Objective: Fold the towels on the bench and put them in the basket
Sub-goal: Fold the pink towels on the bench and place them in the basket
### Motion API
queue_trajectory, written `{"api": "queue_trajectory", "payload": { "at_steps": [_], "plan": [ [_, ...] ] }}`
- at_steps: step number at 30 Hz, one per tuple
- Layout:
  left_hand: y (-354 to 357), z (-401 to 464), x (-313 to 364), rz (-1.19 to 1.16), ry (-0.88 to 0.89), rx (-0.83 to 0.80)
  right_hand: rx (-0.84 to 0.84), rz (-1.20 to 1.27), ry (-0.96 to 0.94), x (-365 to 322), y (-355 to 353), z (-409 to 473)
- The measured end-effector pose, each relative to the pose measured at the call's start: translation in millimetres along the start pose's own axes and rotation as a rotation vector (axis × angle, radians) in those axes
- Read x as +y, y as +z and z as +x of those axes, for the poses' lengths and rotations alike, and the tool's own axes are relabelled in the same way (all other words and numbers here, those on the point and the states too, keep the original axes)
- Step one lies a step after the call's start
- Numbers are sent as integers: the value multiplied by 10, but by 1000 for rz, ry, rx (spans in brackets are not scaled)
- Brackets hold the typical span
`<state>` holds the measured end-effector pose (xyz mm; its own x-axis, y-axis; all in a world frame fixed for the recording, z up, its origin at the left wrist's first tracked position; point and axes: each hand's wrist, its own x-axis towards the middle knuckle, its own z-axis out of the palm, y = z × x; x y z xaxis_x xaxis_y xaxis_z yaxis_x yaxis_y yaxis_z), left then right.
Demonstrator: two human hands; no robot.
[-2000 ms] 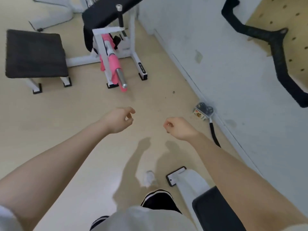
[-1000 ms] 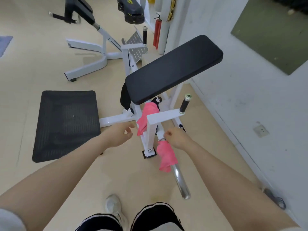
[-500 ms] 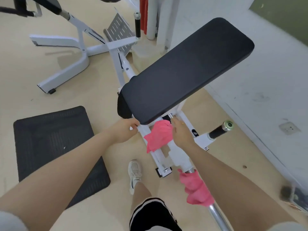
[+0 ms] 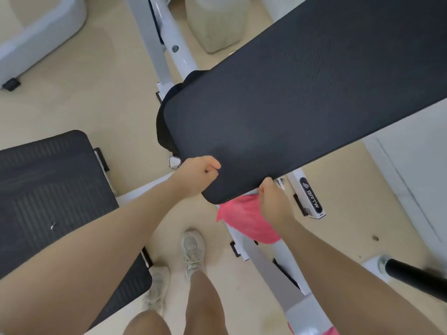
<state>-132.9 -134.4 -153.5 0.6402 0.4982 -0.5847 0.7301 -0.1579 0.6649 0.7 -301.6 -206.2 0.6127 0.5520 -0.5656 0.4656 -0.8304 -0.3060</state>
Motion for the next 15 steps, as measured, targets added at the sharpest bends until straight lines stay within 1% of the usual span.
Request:
{"api": "queue_trajectory", "payload": {
  "at_steps": [2, 5, 8, 11, 12, 15],
  "plan": [
    [63, 138, -55, -23, -9, 22, 61, -74, -67, 127, 145, -12],
    [185, 250, -144, -67, -16, 32, -5, -306, -160, 282, 285, -27],
    [314, 285, -225, -89, -6, 13, 36, -446, -202, 286, 336, 52],
    [363, 244, -267, -89, 2, -4, 74, -494, -214, 256, 398, 41],
    [361, 207, -270, -79, 4, -14, 60, -505, -214, 263, 390, 2],
    [275, 9, -226, -69, 13, -49, -63, -491, -192, 123, 156, -241]
  ]
}}
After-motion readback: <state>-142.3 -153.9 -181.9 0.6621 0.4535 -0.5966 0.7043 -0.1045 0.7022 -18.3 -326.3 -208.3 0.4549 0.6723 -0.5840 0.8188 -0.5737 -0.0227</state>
